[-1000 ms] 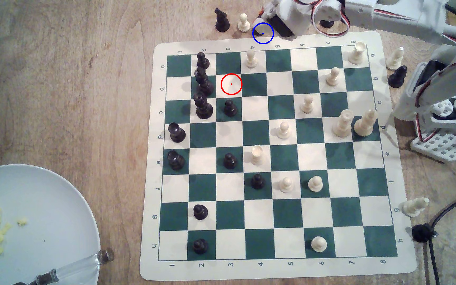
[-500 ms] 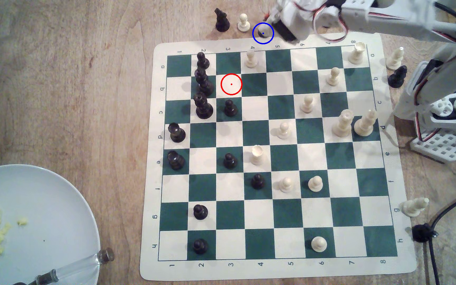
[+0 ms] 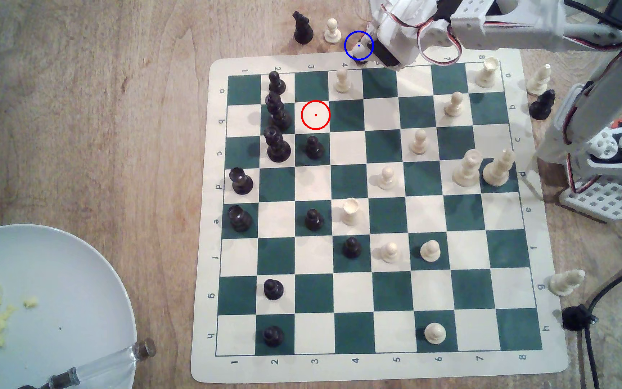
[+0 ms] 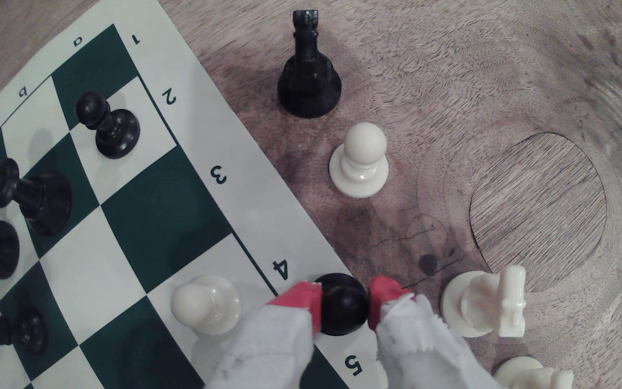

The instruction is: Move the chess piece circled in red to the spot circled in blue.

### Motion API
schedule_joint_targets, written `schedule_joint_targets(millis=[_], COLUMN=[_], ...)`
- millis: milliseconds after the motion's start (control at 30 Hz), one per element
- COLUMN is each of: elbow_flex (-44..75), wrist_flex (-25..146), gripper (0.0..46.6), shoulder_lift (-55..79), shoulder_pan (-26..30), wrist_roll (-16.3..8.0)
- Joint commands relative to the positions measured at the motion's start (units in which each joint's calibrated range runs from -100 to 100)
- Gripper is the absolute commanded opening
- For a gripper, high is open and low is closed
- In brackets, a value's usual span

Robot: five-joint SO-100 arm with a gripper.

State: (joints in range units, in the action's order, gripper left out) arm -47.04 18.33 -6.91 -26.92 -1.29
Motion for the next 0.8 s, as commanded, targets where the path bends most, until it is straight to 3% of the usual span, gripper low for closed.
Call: schedule_joint_targets(millis=[0,767], elbow_flex=[2.1,3.3], wrist_flex=[-1.2,-3.1], gripper=[1.4,2.0], shoulder_lift=[-0.5,2.0], shoulder_pan=[-0.8,-0.8], wrist_roll=[0.1,0.4])
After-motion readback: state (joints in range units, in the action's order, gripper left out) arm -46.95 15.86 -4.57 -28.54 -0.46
